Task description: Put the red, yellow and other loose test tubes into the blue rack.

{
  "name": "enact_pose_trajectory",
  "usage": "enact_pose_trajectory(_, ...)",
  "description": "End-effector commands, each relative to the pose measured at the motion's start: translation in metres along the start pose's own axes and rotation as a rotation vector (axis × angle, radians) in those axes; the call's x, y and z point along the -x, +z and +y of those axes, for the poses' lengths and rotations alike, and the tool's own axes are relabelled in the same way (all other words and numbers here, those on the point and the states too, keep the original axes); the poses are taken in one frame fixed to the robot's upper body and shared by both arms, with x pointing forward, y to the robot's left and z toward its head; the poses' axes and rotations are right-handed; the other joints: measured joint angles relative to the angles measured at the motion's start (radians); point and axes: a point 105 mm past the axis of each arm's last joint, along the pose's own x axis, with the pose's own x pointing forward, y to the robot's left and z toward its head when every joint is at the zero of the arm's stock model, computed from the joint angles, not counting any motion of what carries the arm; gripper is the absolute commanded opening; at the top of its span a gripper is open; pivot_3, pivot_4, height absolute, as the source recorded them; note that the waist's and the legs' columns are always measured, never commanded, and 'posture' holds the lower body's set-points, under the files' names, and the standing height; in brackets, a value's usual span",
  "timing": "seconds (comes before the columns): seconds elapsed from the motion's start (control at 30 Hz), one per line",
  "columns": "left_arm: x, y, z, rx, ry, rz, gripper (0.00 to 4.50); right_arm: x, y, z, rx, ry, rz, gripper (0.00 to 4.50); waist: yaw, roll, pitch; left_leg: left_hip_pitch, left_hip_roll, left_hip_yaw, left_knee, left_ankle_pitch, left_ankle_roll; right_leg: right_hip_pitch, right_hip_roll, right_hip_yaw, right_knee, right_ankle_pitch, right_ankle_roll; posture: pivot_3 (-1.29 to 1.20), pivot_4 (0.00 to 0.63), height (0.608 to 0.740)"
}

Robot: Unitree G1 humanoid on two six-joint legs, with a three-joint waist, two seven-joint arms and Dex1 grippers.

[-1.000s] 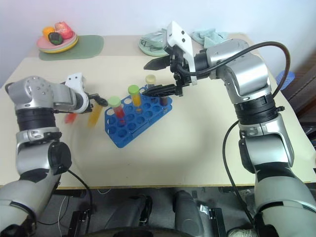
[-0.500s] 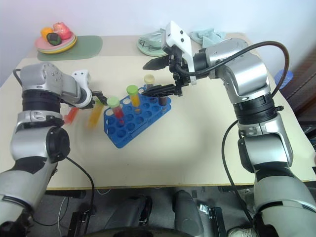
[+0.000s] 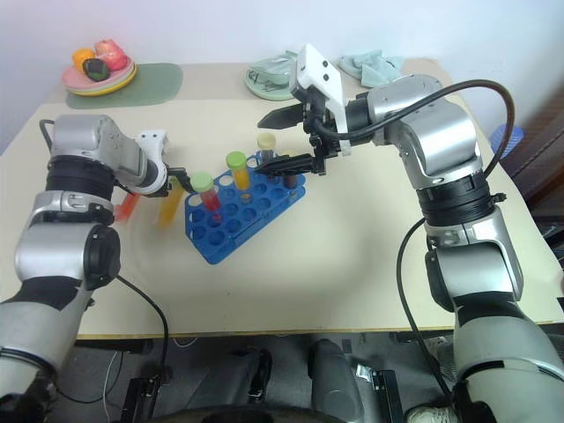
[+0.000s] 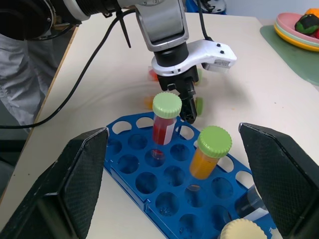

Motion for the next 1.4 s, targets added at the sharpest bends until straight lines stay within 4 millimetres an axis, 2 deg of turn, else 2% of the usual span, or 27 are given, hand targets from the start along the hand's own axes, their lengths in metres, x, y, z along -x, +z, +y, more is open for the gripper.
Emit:
enact_pose_trajectory(0.03, 0.006, 0.006, 0.006, -0.013, 0.023, -0.029, 3.63, 0.007, 0.016, 0.002, 0.054, -0.016, -0.036, 4.32, 0.000, 0.000, 0.000, 0.000, 0.000, 0.000, 0.000, 0.000, 0.000, 0.000, 0.000, 0.000, 0.000, 0.000, 0.000, 0.00, 0.150, 0.740)
enact_pose_trajectory(0.2, 0.005, 0.005, 0.008, -0.012, 0.028, -0.023, 1.14, 0.007, 0.016, 0.002, 0.051, -0.019, -0.036, 4.32, 0.000, 0.000, 0.000, 0.000, 0.000, 0.000, 0.000, 0.000, 0.000, 0.000, 0.000, 0.000, 0.000, 0.000, 0.000, 0.00, 0.150, 0.740)
enact_pose_trajectory(0.23, 0.005, 0.005, 0.008, -0.012, 0.029, -0.023, 0.80, 0.007, 0.016, 0.002, 0.051, -0.019, -0.036, 4.32, 0.000, 0.000, 0.000, 0.000, 0.000, 0.000, 0.000, 0.000, 0.000, 0.000, 0.000, 0.000, 0.000, 0.000, 0.000, 0.00, 0.150, 0.740)
enact_pose_trajectory(0.43, 0.017, 0.004, 0.013, 0.014, -0.014, -0.040, 0.74, 0.007, 0.013, 0.003, 0.045, -0.015, -0.038, 4.32, -0.004, 0.000, 0.000, 0.000, 0.000, 0.000, 0.000, 0.000, 0.000, 0.000, 0.000, 0.000, 0.001, 0.000, 0.000, 0.00, 0.150, 0.740)
enact_pose_trajectory(0.6, 0.048, 0.006, 0.010, 0.018, -0.204, -0.182, 0.74, 0.009, 0.011, 0.005, 0.035, -0.017, -0.052, 4.32, -0.005, 0.000, 0.000, -0.001, 0.000, 0.001, 0.001, 0.000, 0.000, -0.003, 0.000, 0.001, 0.004, 0.000, 0.000, 0.00, 0.150, 0.740)
enact_pose_trajectory(0.63, 0.068, 0.016, -0.001, 0.020, -0.339, -0.340, 0.74, 0.010, 0.008, 0.008, 0.025, -0.022, -0.065, 4.32, -0.004, 0.000, 0.000, -0.001, 0.000, 0.001, 0.001, 0.000, 0.000, -0.003, 0.000, 0.001, 0.004, 0.000, 0.000, 0.00, 0.150, 0.740)
enact_pose_trajectory(0.67, 0.094, 0.017, -0.010, -0.019, -0.479, -0.487, 0.74, 0.013, 0.003, 0.012, 0.013, -0.028, -0.079, 4.32, -0.002, 0.000, 0.000, -0.001, 0.000, 0.001, 0.001, 0.000, 0.000, -0.003, 0.000, 0.001, 0.004, 0.000, 0.000, 0.00, 0.150, 0.740)
enact_pose_trajectory(0.7, 0.113, 0.014, -0.015, -0.058, -0.566, -0.586, 0.74, 0.015, 0.000, 0.015, 0.004, -0.034, -0.090, 4.32, -0.002, 0.000, 0.000, -0.002, 0.000, 0.001, 0.001, 0.000, 0.000, -0.003, 0.000, 0.001, 0.004, 0.000, 0.000, 0.00, 0.150, 0.740)
enact_pose_trajectory(0.77, 0.154, 0.009, -0.039, -0.212, -0.780, -0.802, 0.74, 0.021, -0.006, 0.022, -0.018, -0.055, -0.111, 4.32, 0.003, 0.000, 0.000, -0.003, 0.000, 0.001, 0.002, 0.000, 0.000, -0.003, 0.000, 0.001, 0.003, 0.000, 0.000, 0.00, 0.150, 0.740)
enact_pose_trajectory(0.8, 0.164, 0.011, -0.038, -0.248, -0.751, -0.889, 0.74, 0.024, -0.009, 0.025, -0.025, -0.067, -0.115, 4.32, 0.007, 0.000, 0.000, -0.004, 0.000, 0.000, 0.002, 0.000, 0.000, -0.003, -0.001, 0.000, 0.002, 0.000, 0.000, 0.00, 0.150, 0.740)
enact_pose_trajectory(0.9, 0.187, 0.016, -0.044, -0.256, -0.827, -1.035, 0.74, 0.033, -0.016, 0.030, -0.054, -0.137, -0.128, 4.32, 0.008, 0.000, 0.000, -0.005, 0.000, 0.000, 0.006, 0.000, 0.000, -0.002, -0.001, -0.002, 0.002, 0.000, 0.000, 0.00, 0.150, 0.740)
enact_pose_trajectory(1.0, 0.201, 0.020, -0.064, -0.327, -0.907, -1.158, 0.74, 0.042, -0.022, 0.034, -0.072, -0.213, -0.124, 4.32, 0.008, 0.000, 0.000, 0.001, 0.000, 0.000, 0.007, 0.000, 0.000, 0.004, -0.001, -0.002, 0.002, 0.000, 0.000, 0.00, 0.150, 0.740)
enact_pose_trajectory(1.1, 0.191, 0.021, -0.088, -0.455, -0.889, -1.237, 0.74, 0.051, -0.031, 0.035, -0.096, -0.298, -0.105, 4.32, 0.008, 0.000, 0.000, 0.001, 0.000, 0.000, 0.008, 0.000, 0.000, 0.004, -0.001, -0.001, 0.002, 0.000, 0.000, 0.00, 0.150, 0.740)
enact_pose_trajectory(1.23, 0.156, 0.018, -0.122, -0.514, -0.983, -1.208, 0.74, 0.060, -0.055, 0.045, -0.124, -0.430, -0.040, 4.32, 0.014, 0.000, 0.000, 0.001, 0.000, 0.000, 0.007, -0.001, 0.001, 0.004, -0.001, -0.001, 0.002, 0.000, 0.000, 0.00, 0.150, 0.740)
enact_pose_trajectory(1.4, 0.129, 0.014, -0.136, -0.514, -1.095, -1.190, 0.74, 0.055, -0.069, 0.065, -0.180, -0.525, -0.021, 4.32, 0.007, 0.000, 0.000, 0.000, 0.000, 0.001, 0.007, -0.001, 0.001, 0.003, -0.001, -0.001, 0.002, 0.000, 0.000, 0.00, 0.150, 0.740)
